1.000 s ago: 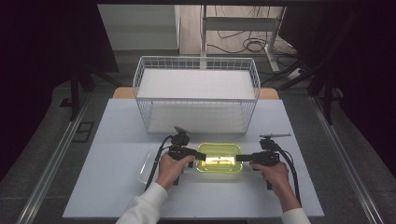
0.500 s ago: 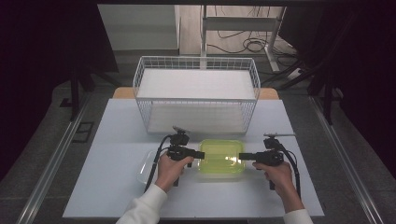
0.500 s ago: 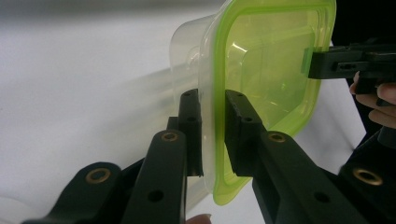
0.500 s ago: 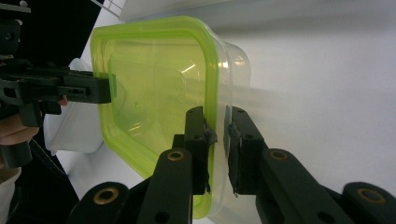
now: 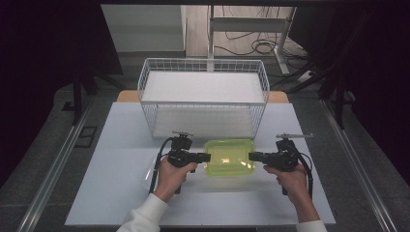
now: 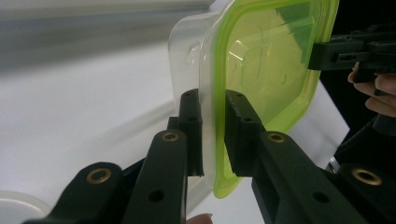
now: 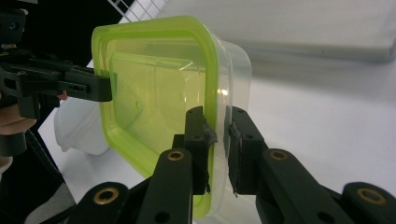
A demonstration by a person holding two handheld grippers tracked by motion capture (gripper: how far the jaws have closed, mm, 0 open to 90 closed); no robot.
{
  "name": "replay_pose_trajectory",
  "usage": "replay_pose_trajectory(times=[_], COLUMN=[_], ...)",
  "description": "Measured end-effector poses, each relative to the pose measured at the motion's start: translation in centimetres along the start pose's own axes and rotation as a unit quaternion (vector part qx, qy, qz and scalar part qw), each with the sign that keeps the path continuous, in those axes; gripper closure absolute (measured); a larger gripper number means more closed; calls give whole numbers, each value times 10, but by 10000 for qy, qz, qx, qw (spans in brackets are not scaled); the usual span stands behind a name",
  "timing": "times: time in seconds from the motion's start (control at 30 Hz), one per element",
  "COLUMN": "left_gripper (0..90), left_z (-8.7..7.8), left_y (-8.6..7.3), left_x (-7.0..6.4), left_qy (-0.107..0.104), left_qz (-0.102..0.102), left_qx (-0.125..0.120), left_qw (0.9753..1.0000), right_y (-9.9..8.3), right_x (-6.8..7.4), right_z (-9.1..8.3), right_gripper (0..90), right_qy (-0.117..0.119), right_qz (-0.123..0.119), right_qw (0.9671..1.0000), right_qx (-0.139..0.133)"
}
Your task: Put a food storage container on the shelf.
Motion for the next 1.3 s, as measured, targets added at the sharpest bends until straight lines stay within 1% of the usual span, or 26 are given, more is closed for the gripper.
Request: replay_pose_trajectory(times=[0.13,0.23,0.33,0.37,0.4,0.5,0.6,0.73,0.9,1.03,1.1,1.13,1.17,1.27,1.3], left_gripper=[786,789,790,790,790,791,792,793,794,794,793,793,792,793,793], left_z=[-12,-22,-30,-30,-34,-40,-46,-50,-62,-74,-80,-80,-85,-92,-92], left_y=[4,8,10,10,10,12,15,17,26,35,41,41,47,57,57], left_x=[-10,-16,-21,-21,-23,-26,-28,-29,-32,-35,-36,-36,-37,-40,-40], left_qy=[-36,-93,-84,-84,-66,-57,-83,-65,-44,1,23,23,46,52,52], left_qz=[159,276,398,398,469,537,598,666,807,901,940,940,1007,1072,1072], left_qx=[-166,-304,-405,-405,-442,-524,-609,-667,-763,-856,-898,-898,-952,-1020,-1020], left_qw=[9997,9991,9983,9983,9979,9972,9963,9955,9938,9922,9915,9915,9903,9890,9890], right_y=[8,14,19,20,22,26,29,32,39,49,54,54,61,71,71], right_x=[12,22,30,33,36,41,45,50,57,65,69,69,72,77,77], right_z=[-11,-19,-26,-28,-29,-33,-35,-36,-38,-39,-40,-40,-40,-43,-43], right_gripper=[791,791,791,791,791,791,790,790,790,790,790,790,789,789,789], right_qy=[-41,-81,-111,-125,-140,-201,-173,-162,-148,-119,-91,-91,-81,-70,-70], right_qz=[-233,-428,-588,-628,-679,-845,-899,-955,-1004,-1075,-1101,-1101,-1145,-1189,-1189], right_qw=[9995,9984,9970,9966,9961,9939,9929,9919,9904,9883,9877,9877,9869,9856,9856], right_qx=[-187,-347,-486,-513,-554,-678,-764,-827,-935,-1075,-1106,-1106,-1135,-1196,-1196])
Point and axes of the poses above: each handheld gripper's, and its own axes: z roughly forward along the jaws, y roughly out of its top, x roughly to its left, the point moved 10 cm from there along z, roughly forward along the jaws, and after that the axes turned 7 degrees about -y, right-handed, at the moved point
